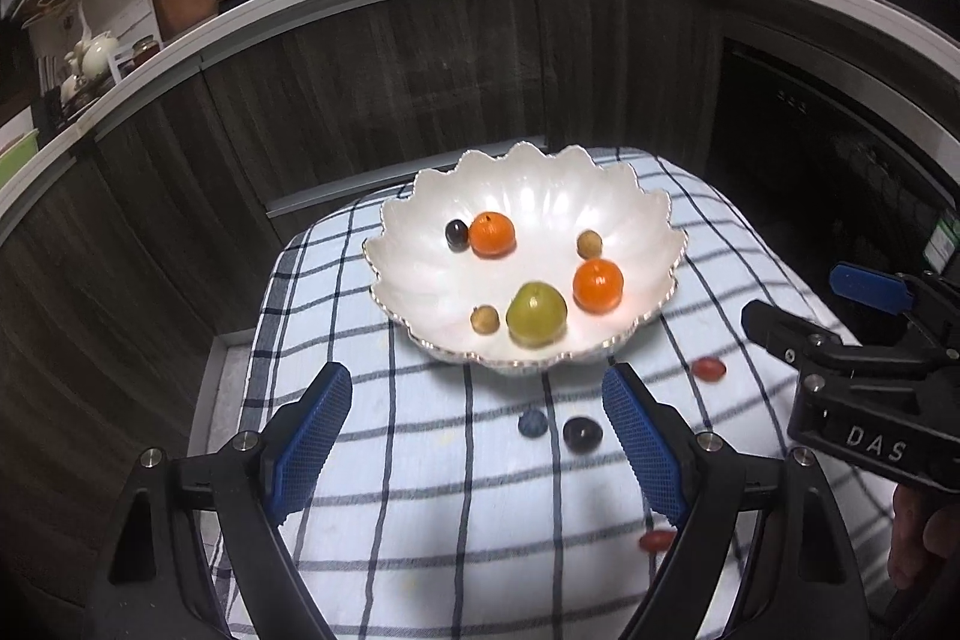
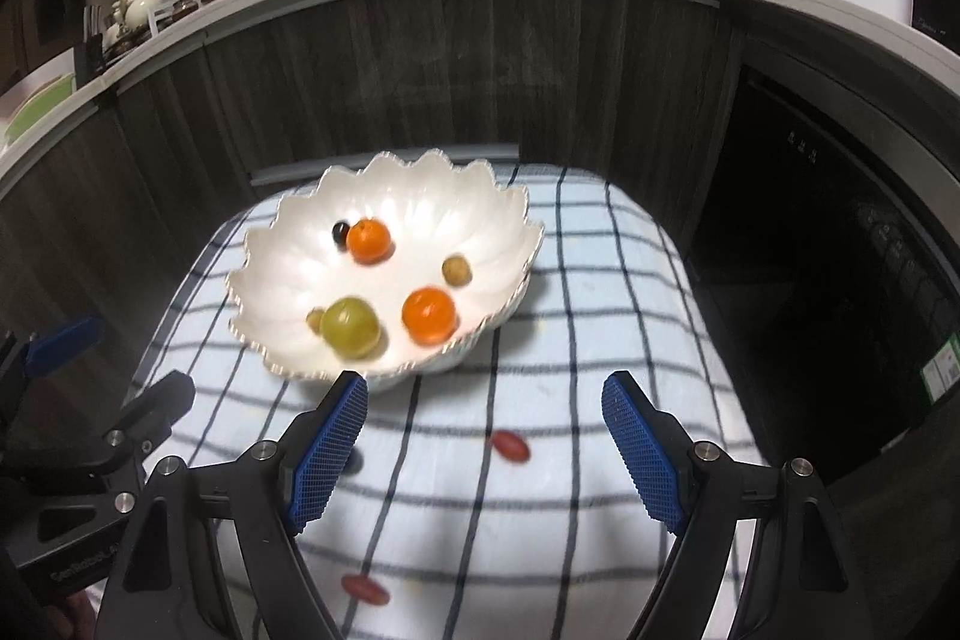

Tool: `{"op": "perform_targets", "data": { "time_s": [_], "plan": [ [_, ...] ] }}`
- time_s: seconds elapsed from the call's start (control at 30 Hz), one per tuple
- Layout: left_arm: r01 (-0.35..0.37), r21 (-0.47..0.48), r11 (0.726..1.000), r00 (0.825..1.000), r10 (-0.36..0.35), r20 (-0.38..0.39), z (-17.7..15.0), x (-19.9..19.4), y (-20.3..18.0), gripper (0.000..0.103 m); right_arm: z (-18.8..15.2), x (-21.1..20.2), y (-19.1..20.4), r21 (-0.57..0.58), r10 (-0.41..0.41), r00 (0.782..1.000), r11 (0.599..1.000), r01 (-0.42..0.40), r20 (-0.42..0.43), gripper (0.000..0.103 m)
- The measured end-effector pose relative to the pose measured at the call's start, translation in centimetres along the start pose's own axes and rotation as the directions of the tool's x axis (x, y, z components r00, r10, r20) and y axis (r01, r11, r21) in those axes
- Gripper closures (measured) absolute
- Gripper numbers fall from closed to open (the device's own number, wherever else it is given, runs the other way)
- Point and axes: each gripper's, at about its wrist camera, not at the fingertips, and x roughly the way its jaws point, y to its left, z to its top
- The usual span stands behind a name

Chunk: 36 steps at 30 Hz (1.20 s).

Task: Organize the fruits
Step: 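Move both open tools back from the bowl toward the fruits on the cloth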

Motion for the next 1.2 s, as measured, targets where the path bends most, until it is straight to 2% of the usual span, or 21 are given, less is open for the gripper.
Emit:
{"op": "perform_targets", "data": {
  "time_s": [0.47, 0.73, 0.83, 1.03, 1.2],
  "plan": [
    [0.120, 0.096, 0.988, 0.992, -0.115, -0.056, -2.0, 0.9, 0.5, 0.022, -5.4, -0.6, 2.3, 0.047, -0.008, 0.997, 0.999, 0.011, -0.076, 0.022],
    [0.188, 0.145, 0.971, 0.979, -0.174, -0.104, -2.9, 2.7, 1.0, 0.025, -7.8, 0.4, 4.1, 0.002, -0.016, 0.991, 1.000, 0.017, -0.129, 0.023],
    [0.228, 0.171, 0.958, 0.970, -0.210, -0.121, -3.0, 3.3, 0.6, 0.030, -8.7, 0.9, 4.7, -0.018, -0.009, 0.989, 1.000, 0.007, -0.146, 0.023],
    [0.318, 0.254, 0.914, 0.946, -0.288, -0.146, -3.7, 4.8, -0.8, 0.033, -10.0, 1.0, 5.7, -0.070, -0.010, 0.993, 0.998, 0.002, -0.114, 0.026],
    [0.376, 0.315, 0.872, 0.926, -0.338, -0.169, -4.4, 6.3, -1.7, 0.036, -10.9, 2.4, 5.9, -0.073, 0.013, 0.988, 0.997, -0.025, -0.151, 0.038]
  ]
}}
